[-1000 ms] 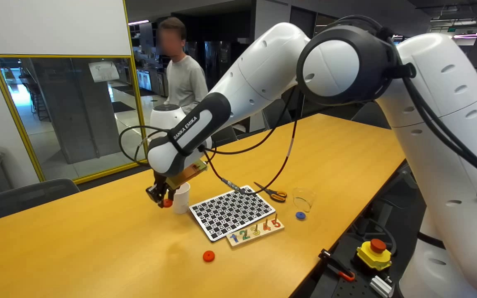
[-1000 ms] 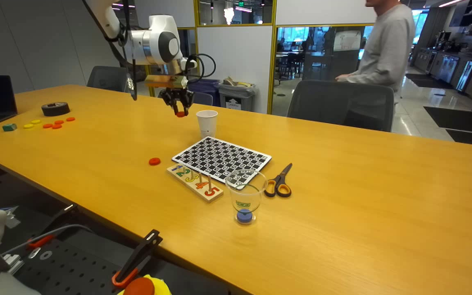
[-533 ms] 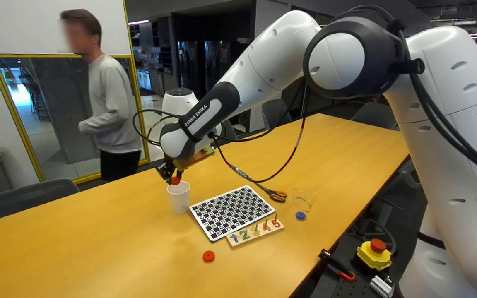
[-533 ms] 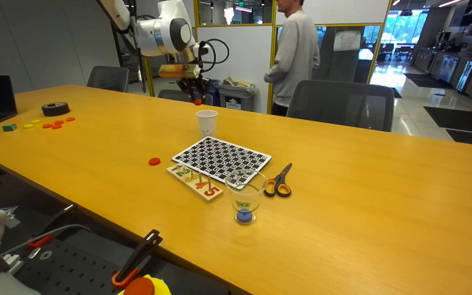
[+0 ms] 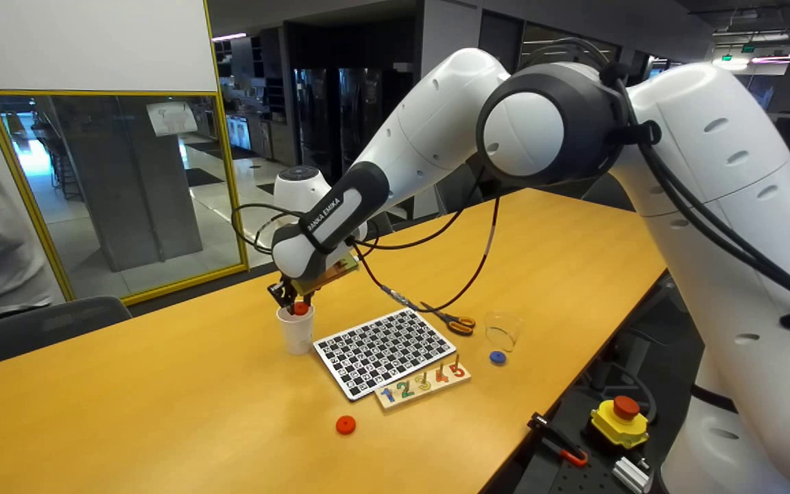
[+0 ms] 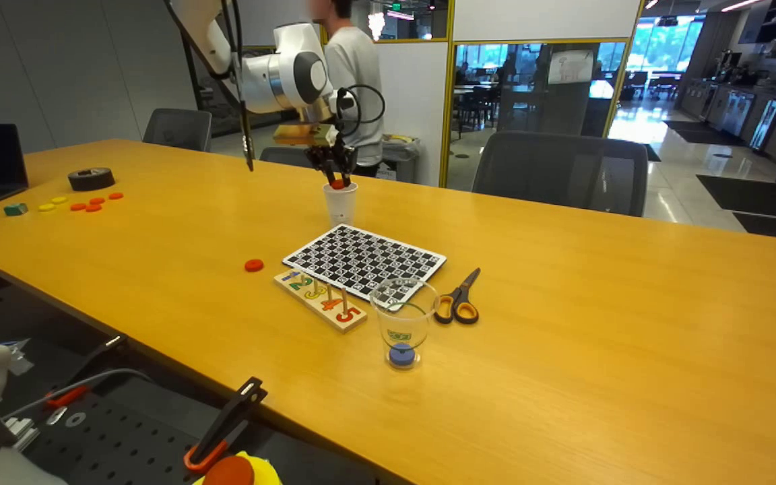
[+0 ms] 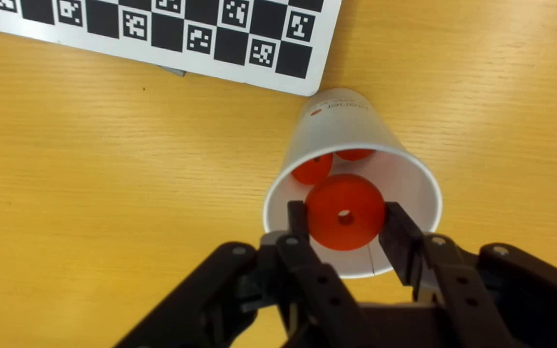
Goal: Put the blue object in the colourless cup then put the orange objects in the white cup
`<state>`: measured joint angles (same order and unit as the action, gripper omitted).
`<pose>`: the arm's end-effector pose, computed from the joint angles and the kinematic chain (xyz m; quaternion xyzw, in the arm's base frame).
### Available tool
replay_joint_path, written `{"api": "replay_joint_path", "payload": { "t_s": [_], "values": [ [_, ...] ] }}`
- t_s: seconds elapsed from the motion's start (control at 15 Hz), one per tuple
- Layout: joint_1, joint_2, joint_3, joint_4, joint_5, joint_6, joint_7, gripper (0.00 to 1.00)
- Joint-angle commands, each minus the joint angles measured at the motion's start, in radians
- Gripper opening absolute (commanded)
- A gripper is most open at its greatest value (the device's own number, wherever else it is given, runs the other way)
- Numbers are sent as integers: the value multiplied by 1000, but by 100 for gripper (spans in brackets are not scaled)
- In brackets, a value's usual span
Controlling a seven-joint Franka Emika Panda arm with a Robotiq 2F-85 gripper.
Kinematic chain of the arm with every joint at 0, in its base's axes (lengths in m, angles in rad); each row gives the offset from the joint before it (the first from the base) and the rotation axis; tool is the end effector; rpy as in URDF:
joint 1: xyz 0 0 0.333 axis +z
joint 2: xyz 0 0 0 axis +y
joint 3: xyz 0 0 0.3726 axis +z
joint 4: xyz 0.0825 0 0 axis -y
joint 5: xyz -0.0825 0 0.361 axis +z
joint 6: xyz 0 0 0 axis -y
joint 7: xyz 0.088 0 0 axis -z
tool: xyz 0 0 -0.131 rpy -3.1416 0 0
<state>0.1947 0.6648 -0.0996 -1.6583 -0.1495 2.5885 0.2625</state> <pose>0.7293 0.0832 0.2873 0.9882 -0.0105 0.1436 0.0516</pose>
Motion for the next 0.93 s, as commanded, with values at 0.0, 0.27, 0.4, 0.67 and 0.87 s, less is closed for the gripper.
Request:
{"api": "replay_joint_path", "payload": {
  "t_s": [0.0,0.27,0.4,0.67,0.87],
  "values": [
    [10,25,-14,54,-6,-15,35,22],
    [20,5,-32,39,-18,-25,63,82],
    [40,-44,-54,-14,-42,-16,80,95],
    [54,-194,-47,-188,-71,-27,67,100],
    [24,-318,7,-357,-48,-30,10,100]
  ]
}}
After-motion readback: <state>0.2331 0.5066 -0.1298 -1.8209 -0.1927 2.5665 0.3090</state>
